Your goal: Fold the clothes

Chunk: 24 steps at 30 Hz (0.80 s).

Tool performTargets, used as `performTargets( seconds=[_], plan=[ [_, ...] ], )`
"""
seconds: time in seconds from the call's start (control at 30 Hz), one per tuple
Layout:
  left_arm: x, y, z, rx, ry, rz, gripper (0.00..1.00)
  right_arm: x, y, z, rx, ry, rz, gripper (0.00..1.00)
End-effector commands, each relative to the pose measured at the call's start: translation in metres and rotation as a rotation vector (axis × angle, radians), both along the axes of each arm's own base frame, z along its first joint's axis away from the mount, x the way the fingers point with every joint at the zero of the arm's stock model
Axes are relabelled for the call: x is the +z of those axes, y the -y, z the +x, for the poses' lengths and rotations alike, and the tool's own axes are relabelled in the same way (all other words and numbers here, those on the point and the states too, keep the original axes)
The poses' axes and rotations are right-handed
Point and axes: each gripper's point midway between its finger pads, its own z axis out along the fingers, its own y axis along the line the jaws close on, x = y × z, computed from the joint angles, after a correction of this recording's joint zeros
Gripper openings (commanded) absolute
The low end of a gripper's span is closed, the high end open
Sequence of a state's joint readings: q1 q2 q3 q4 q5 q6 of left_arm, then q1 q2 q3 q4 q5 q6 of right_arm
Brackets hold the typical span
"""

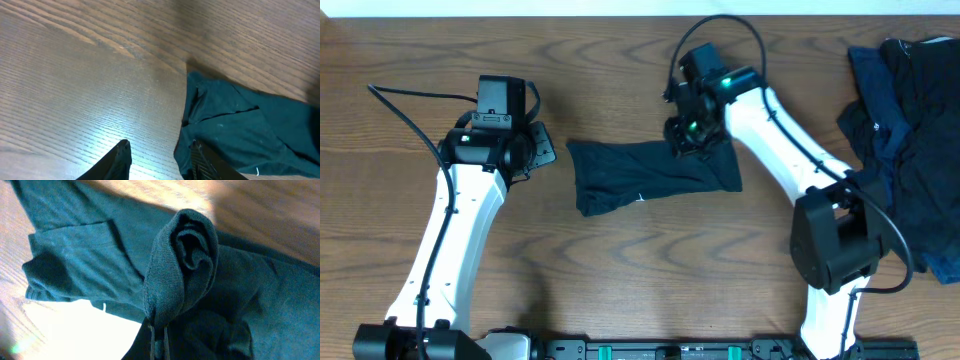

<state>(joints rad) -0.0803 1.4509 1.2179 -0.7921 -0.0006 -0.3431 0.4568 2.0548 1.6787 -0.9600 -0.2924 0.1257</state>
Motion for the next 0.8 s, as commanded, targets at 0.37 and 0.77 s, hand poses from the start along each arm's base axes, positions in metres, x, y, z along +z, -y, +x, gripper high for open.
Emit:
performTargets(
  seconds=[0.37,0.77],
  plan=[
    [-0.001,-0.004,-0.002,0.019,-0.006,0.007,0.41,-0.011,-0.006,-0.001,-0.041,0.006,-0.016,0.02],
    [-0.001,-0.004,-0.002,0.018,-0.009,0.007,0.42,0.045,-0.082,-0.025,0.247,-0.038,0.501,0.71]
  ],
)
